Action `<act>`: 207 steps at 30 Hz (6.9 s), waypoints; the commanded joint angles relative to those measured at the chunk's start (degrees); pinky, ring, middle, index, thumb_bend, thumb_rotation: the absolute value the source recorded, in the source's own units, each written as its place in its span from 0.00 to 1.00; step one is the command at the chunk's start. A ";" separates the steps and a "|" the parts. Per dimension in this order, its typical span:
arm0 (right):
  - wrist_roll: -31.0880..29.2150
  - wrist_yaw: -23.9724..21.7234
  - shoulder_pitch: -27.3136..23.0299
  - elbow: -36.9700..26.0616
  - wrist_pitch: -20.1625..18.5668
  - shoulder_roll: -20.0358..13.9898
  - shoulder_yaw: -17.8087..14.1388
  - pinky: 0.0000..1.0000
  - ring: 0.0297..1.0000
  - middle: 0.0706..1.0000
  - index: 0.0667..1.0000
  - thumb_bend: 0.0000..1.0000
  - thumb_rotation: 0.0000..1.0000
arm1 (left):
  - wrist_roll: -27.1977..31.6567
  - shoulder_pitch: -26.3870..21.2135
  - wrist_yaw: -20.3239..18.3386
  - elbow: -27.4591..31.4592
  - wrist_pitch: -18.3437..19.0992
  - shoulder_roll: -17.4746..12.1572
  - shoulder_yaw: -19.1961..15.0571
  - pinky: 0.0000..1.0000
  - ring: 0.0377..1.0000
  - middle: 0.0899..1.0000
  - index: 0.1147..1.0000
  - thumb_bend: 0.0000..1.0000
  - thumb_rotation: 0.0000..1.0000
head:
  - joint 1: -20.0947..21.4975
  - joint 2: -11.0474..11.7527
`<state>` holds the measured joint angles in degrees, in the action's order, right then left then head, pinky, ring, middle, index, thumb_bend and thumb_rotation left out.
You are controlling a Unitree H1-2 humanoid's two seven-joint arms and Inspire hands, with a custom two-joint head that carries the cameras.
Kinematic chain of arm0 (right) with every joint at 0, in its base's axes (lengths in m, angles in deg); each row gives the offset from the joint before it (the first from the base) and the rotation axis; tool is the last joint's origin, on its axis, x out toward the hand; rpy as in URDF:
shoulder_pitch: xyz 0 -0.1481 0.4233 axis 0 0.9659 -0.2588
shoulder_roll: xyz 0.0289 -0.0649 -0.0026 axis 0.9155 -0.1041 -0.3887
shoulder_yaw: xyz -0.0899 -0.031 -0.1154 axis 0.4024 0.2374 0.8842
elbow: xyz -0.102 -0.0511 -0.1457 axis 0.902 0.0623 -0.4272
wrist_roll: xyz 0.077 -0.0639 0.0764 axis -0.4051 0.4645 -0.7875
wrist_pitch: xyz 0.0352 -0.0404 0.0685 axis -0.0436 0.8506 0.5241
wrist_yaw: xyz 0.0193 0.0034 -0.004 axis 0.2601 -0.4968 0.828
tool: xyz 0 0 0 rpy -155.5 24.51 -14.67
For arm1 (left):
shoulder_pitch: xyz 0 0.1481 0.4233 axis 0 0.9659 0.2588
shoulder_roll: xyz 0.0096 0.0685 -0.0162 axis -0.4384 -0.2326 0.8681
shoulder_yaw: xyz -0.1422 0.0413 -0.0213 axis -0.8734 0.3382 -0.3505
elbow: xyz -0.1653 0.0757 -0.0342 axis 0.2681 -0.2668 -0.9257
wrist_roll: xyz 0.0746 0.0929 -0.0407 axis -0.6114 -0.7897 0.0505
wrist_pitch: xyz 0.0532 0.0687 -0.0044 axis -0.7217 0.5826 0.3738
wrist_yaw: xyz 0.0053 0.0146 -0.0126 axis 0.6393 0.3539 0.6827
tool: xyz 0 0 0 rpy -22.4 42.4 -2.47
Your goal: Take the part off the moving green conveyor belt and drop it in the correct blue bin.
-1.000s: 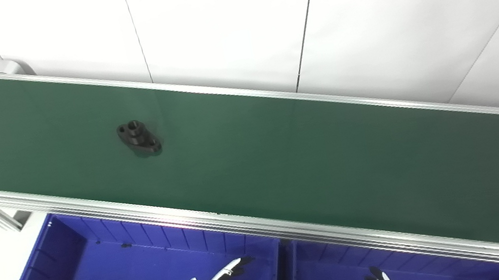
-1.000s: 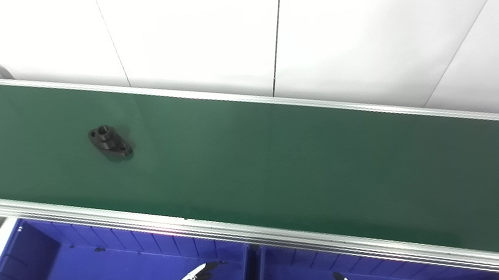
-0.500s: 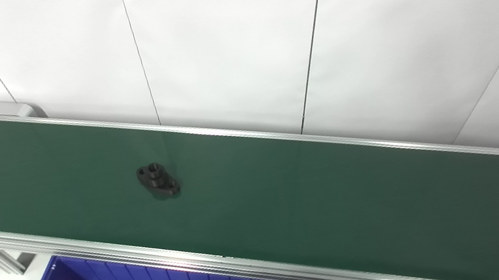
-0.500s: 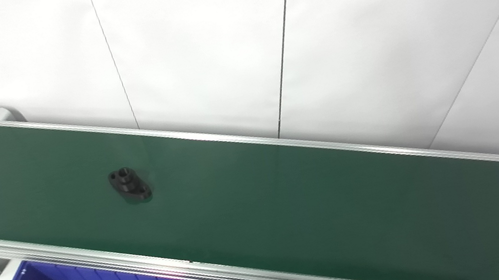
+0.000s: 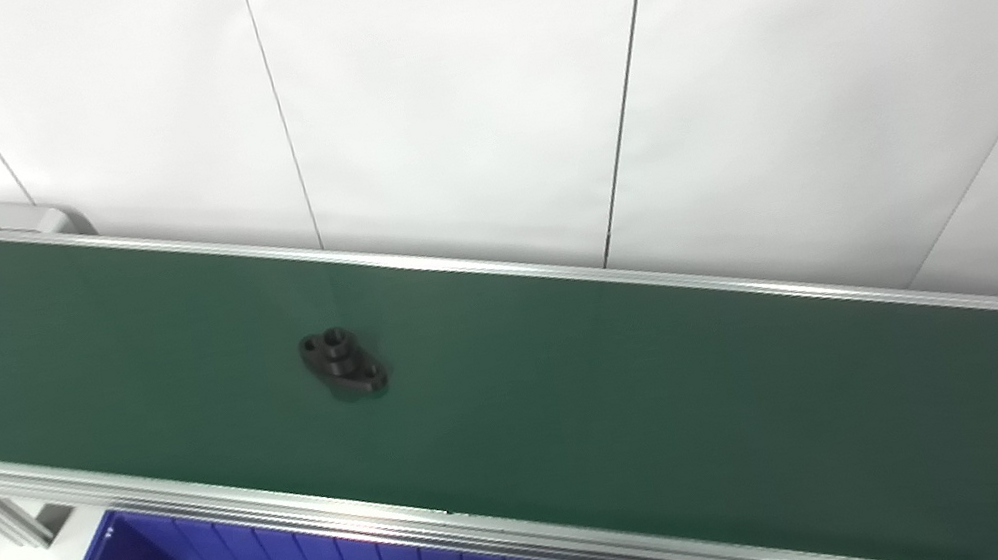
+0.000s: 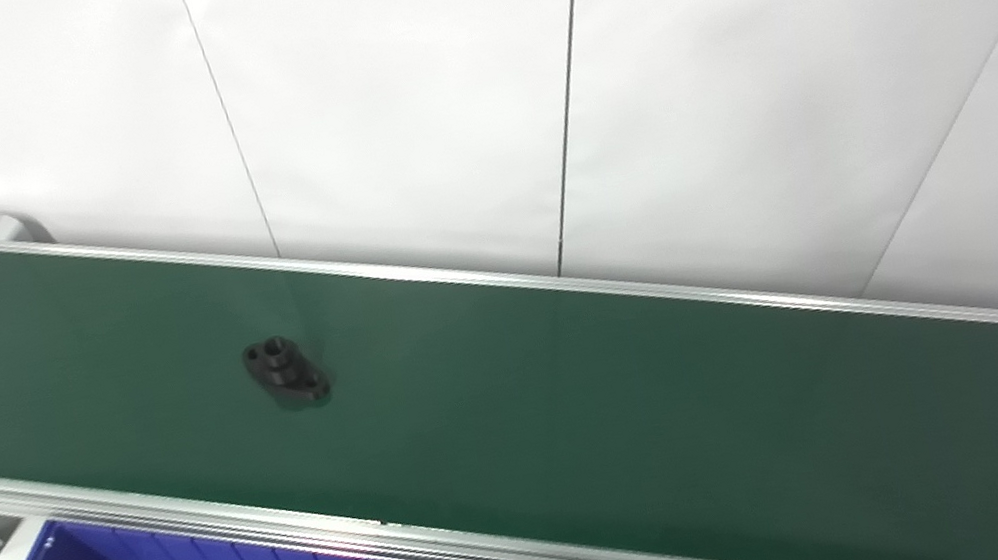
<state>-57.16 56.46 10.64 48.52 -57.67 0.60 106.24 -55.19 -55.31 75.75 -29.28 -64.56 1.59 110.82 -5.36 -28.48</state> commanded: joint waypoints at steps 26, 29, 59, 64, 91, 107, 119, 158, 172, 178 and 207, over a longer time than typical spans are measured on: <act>10.80 -1.83 0.00 -23.54 1.58 8.52 -8.26 0.73 0.76 0.78 0.85 0.86 0.34 | -0.80 -2.71 5.47 1.63 -1.84 -1.58 2.56 0.69 0.78 0.82 0.81 0.89 0.50 | 6.64 -3.46; 10.16 -5.16 -1.48 -24.31 0.11 9.59 -9.43 0.73 0.77 0.79 0.85 0.85 0.35 | -0.46 -2.92 5.36 1.66 -1.84 -1.87 2.44 0.69 0.78 0.82 0.81 0.89 0.50 | 9.24 -4.13; 16.92 -21.26 -20.06 -26.12 -21.33 20.91 -16.35 0.69 0.72 0.76 0.83 0.82 0.40 | 5.21 -1.51 -8.82 4.41 -1.84 -3.13 -9.03 0.83 0.88 0.92 0.93 0.91 0.58 | 32.23 -15.80; 17.50 -23.57 -23.87 -25.53 -25.43 20.70 -16.75 0.69 0.73 0.75 0.83 0.82 0.37 | 6.26 -0.57 -13.49 4.87 -1.84 -2.83 -12.09 0.86 0.90 0.92 0.94 0.89 0.60 | 32.35 -17.64; 24.97 -32.41 -40.50 -15.80 -36.83 16.55 -12.74 0.61 0.66 0.70 0.80 0.86 0.39 | 10.06 13.16 -37.55 16.77 -1.84 0.20 -30.77 0.82 0.85 0.88 0.90 0.93 0.56 | 32.17 -20.20; 30.81 -34.16 -50.22 -4.01 -38.17 12.86 -7.53 0.64 0.71 0.73 0.77 0.87 0.40 | 10.82 14.11 -45.88 15.44 -1.84 6.49 -36.48 0.79 0.84 0.88 0.88 0.94 0.54 | 28.91 -19.48; 31.85 -35.53 -54.29 2.49 -38.85 11.83 -4.52 0.70 0.75 0.74 0.76 0.86 0.39 | 7.58 14.58 -43.31 15.79 -1.84 7.21 -36.10 0.78 0.84 0.87 0.87 0.95 0.57 | 25.87 -19.69; 33.04 -30.63 -51.08 10.91 -37.98 5.38 0.86 0.27 0.35 0.40 0.49 0.52 0.00 | 6.33 13.56 -31.16 17.97 -1.84 3.88 -27.29 0.80 0.85 0.88 0.89 0.93 0.55 | 25.05 -22.46; 33.98 -22.13 -48.64 12.19 -37.88 6.33 1.99 0.17 0.22 0.43 0.45 0.53 0.00 | 5.86 13.57 -30.10 18.37 -1.84 3.58 -27.04 0.80 0.85 0.88 0.89 0.93 0.58 | 25.15 -22.99; 33.98 -17.79 -43.80 3.20 -37.29 6.37 0.12 0.18 0.22 0.43 0.45 0.53 0.00 | 6.70 13.74 -31.00 18.62 -1.84 3.56 -27.28 0.80 0.85 0.88 0.89 0.93 0.57 | 25.95 -23.43; 31.62 -17.61 -1.32 -30.71 -30.32 7.01 -5.34 0.15 0.20 0.43 0.45 0.53 0.00 | 13.18 11.31 -45.80 17.34 -1.84 11.02 -39.19 0.83 0.87 0.90 0.92 0.89 0.62 | 29.12 -28.27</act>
<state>-25.22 37.52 8.67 18.15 -91.08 8.10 101.39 -43.16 -43.38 31.02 -12.08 -64.56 12.13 72.42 24.08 -56.95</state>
